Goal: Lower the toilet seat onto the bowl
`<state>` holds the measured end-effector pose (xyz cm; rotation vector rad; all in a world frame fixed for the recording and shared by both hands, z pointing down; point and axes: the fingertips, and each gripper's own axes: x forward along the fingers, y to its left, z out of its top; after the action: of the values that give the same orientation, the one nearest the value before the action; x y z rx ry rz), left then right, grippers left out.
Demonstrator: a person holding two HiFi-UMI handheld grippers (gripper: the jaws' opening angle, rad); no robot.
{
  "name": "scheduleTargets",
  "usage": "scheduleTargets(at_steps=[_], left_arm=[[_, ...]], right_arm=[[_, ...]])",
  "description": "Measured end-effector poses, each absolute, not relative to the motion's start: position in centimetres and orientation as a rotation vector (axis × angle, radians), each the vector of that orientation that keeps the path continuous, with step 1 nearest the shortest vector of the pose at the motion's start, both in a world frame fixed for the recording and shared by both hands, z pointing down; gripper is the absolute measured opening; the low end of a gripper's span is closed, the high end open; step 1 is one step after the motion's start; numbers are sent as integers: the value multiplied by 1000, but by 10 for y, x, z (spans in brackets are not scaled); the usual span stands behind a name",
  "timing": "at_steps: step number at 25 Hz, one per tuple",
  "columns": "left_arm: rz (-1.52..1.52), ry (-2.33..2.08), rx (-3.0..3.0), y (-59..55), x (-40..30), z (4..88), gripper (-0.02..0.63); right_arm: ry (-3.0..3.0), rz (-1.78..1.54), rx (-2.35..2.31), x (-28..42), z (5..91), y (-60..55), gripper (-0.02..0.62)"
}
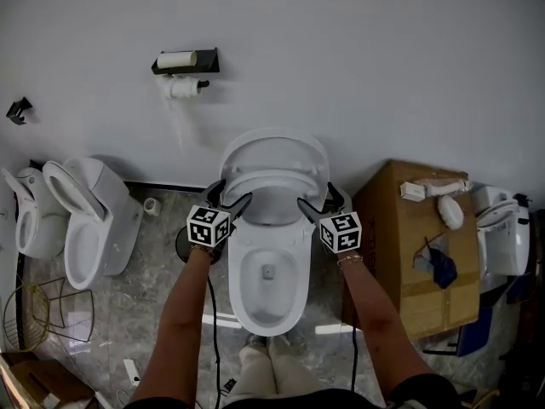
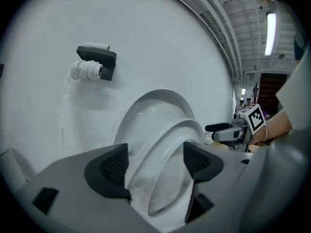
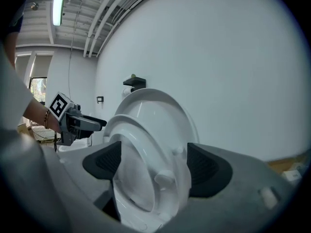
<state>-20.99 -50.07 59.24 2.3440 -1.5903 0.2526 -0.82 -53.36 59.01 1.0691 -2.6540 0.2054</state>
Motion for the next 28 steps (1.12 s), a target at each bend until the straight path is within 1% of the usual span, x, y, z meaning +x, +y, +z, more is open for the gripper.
scheduleTargets(at_steps=[1, 2, 4, 10, 11, 13, 15, 18, 19, 24, 28], left_arm=[[252, -1602, 2340, -505, -212, 592, 327], [258, -1608, 2337, -509, -214, 593, 295], [292, -1603, 2334, -515, -214, 597, 285], [382, -1574, 2311, -525, -213, 612, 276], [393, -1575, 2305, -526, -212, 613, 269], [408, -1589, 2286, -526, -213, 614, 255], [407, -1603, 2258, -524, -214, 614, 252], [463, -1628, 2248, -520, -215, 616, 206], [484, -1630, 2252, -518, -215, 617, 201], [417, -1622, 2243, -504, -214, 614, 186], [408, -1635, 2249, -488, -213, 614, 186]], right_arm=[[-2650, 213, 1070, -7, 593, -537, 412], [-2646, 221, 1075, -6, 595, -541, 384], [-2633, 235, 1093, -3, 599, -548, 323], [-2598, 273, 1143, 3, 606, -565, 171], [-2601, 295, 1138, 2, 607, -565, 159], [-2617, 369, 1129, 0, 608, -563, 109], [-2629, 448, 1132, 0, 609, -559, 110], [-2636, 510, 1136, 2, 609, -555, 110], [-2640, 518, 1136, 3, 609, -553, 110], [-2648, 523, 1160, 7, 608, -536, 110], [-2646, 518, 1198, 9, 609, -520, 110]])
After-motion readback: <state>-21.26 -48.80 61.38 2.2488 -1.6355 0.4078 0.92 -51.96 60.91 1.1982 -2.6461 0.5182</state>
